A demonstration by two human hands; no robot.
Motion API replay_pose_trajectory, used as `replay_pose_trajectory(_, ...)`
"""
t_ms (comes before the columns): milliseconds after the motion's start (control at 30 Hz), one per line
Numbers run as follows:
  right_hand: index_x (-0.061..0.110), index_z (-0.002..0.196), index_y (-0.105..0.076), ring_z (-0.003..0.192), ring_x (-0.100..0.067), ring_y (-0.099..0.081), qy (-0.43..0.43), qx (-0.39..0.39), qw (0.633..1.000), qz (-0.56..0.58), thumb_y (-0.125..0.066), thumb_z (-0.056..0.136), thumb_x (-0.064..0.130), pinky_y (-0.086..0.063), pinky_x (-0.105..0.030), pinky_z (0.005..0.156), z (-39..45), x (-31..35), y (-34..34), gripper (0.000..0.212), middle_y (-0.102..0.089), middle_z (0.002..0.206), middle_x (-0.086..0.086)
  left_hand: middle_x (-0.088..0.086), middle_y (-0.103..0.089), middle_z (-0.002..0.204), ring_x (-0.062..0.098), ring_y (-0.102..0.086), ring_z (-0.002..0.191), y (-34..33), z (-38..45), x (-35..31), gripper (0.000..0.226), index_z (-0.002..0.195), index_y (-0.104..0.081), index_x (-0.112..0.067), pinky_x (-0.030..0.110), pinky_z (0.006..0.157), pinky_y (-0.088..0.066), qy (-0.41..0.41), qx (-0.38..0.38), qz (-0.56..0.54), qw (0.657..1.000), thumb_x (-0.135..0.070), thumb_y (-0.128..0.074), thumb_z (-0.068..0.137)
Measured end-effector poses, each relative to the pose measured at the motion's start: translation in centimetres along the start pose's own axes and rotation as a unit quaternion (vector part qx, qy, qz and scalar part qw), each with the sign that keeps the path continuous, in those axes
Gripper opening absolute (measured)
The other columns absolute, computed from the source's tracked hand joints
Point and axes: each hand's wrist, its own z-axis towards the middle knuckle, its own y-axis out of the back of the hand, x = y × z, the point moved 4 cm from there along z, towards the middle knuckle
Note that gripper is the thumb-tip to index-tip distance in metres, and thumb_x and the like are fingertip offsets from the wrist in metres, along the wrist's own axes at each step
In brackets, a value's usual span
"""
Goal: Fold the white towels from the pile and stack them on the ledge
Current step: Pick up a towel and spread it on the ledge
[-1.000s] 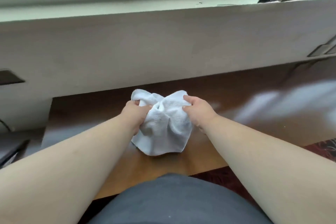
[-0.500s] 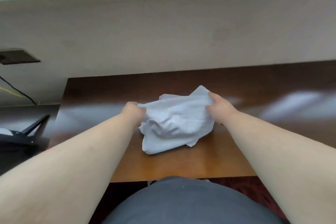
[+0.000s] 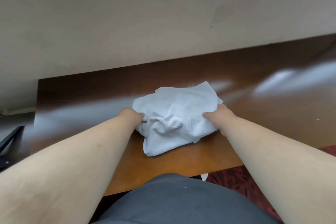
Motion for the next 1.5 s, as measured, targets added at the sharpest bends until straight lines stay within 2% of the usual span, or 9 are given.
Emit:
replay_pose_trajectory(167, 0.017, 0.134, -0.052, 0.112, -0.03, -0.059, 0.027, -0.025, 0.997, -0.073, -0.066, 0.085, 0.038, -0.05, -0.04, 0.097, -1.2, 1.7, 0.6, 0.055, -0.061, 0.127, -0.008, 0.01, -0.059, 0.123, 0.033, -0.057, 0.108, 1.7, -0.1, 0.4, 0.05, 0.137, -0.045, -0.016, 0.04, 0.09, -0.05, -0.059, -0.045, -0.127, 0.989, -0.045, -0.05, 0.097)
replay_pose_trajectory(333, 0.022, 0.144, -0.039, 0.133, -0.031, -0.039, 0.186, -0.161, 0.947, -0.207, -0.072, 0.082, 0.038, -0.042, -0.046, 0.104, -4.7, 6.6, 0.7, 0.072, -0.032, 0.152, -0.004, -0.014, -0.059, 0.091, 0.009, -0.058, 0.083, 4.9, -2.3, 0.1, 0.017, 0.109, -0.047, -0.037, 0.025, 0.058, -0.039, -0.207, -0.075, -0.219, 0.951, -0.04, -0.055, 0.094)
replay_pose_trajectory(467, 0.026, 0.153, -0.033, 0.146, -0.025, -0.027, 0.417, -0.012, 0.864, -0.283, -0.067, 0.087, 0.027, -0.029, -0.04, 0.117, -8.7, 15.2, -4.6, 0.075, -0.027, 0.161, -0.001, -0.022, -0.062, 0.084, -0.003, -0.058, 0.075, 6.3, -4.6, -0.4, 0.015, 0.102, -0.052, -0.044, 0.02, 0.058, -0.04, -0.298, -0.064, -0.222, 0.926, -0.036, -0.059, 0.093)
replay_pose_trajectory(600, 0.029, 0.152, -0.032, 0.121, -0.021, -0.054, 0.434, 0.115, 0.833, -0.324, -0.06, 0.084, 0.014, -0.043, -0.026, 0.093, -12.1, 21.3, -9.3, 0.075, -0.056, 0.135, 0.003, -0.021, -0.06, 0.08, -0.004, -0.055, 0.067, 7.2, -6.3, 0.0, 0.016, 0.098, -0.052, -0.043, 0.009, 0.05, -0.04, -0.335, -0.05, -0.26, 0.904, -0.034, -0.062, 0.091)
replay_pose_trajectory(733, 0.033, 0.109, -0.065, 0.091, -0.019, -0.059, 0.424, 0.095, 0.788, -0.437, -0.057, 0.09, 0.026, -0.042, -0.028, 0.065, -13.7, 23.6, -9.9, 0.021, -0.064, 0.097, 0.008, -0.014, -0.057, 0.101, 0.003, -0.06, 0.082, 7.6, -7.1, 2.2, 0.051, 0.123, -0.041, -0.04, 0.008, 0.049, -0.044, -0.293, -0.022, -0.314, 0.903, -0.035, -0.074, 0.084)
replay_pose_trajectory(867, 0.029, 0.094, -0.061, 0.076, -0.011, -0.054, 0.429, 0.107, 0.829, -0.344, -0.054, 0.088, 0.015, -0.039, -0.025, 0.058, -14.3, 24.5, -9.3, 0.017, -0.059, 0.083, 0.011, -0.004, -0.069, 0.108, 0.017, -0.067, 0.088, 5.5, -7.4, 4.9, 0.043, 0.117, -0.057, -0.035, 0.032, 0.078, -0.056, -0.242, 0.133, -0.167, 0.946, -0.051, -0.073, 0.08)
replay_pose_trajectory(1000, 0.023, 0.094, -0.062, 0.069, -0.009, -0.052, 0.427, 0.11, 0.842, -0.31, -0.05, 0.086, 0.012, -0.037, -0.025, 0.055, -14.3, 25.7, -9.9, 0.018, -0.058, 0.078, 0.01, -0.007, -0.068, 0.107, 0.018, -0.063, 0.1, 3.1, -6.6, 7.7, 0.028, 0.109, -0.061, -0.034, 0.032, 0.09, -0.049, -0.188, 0.11, -0.019, 0.976, -0.051, -0.064, 0.086)
replay_pose_trajectory(1300, 0.028, 0.077, -0.055, 0.07, -0.014, -0.059, 0.457, 0.102, 0.845, -0.26, -0.059, 0.087, 0.027, -0.043, -0.024, 0.057, -12.3, 28.4, -18.2, 0.011, -0.063, 0.079, 0.007, -0.006, -0.068, 0.114, 0.016, -0.063, 0.104, 2.4, -4.7, 16.3, 0.024, 0.119, -0.062, -0.029, 0.038, 0.1, -0.048, -0.075, 0.06, -0.351, 0.931, -0.038, -0.053, 0.098)
replay_pose_trajectory(1500, 0.027, 0.091, -0.063, 0.087, -0.017, -0.063, 0.487, 0.165, 0.805, -0.295, -0.055, 0.093, 0.021, -0.045, -0.026, 0.066, -11.8, 28.0, -26.0, 0.01, -0.064, 0.091, 0.008, -0.002, -0.068, 0.105, 0.019, -0.064, 0.097, 3.1, -2.2, 21.8, 0.026, 0.113, -0.06, -0.027, 0.04, 0.093, -0.052, 0.007, -0.017, -0.358, 0.933, -0.044, -0.046, 0.099)
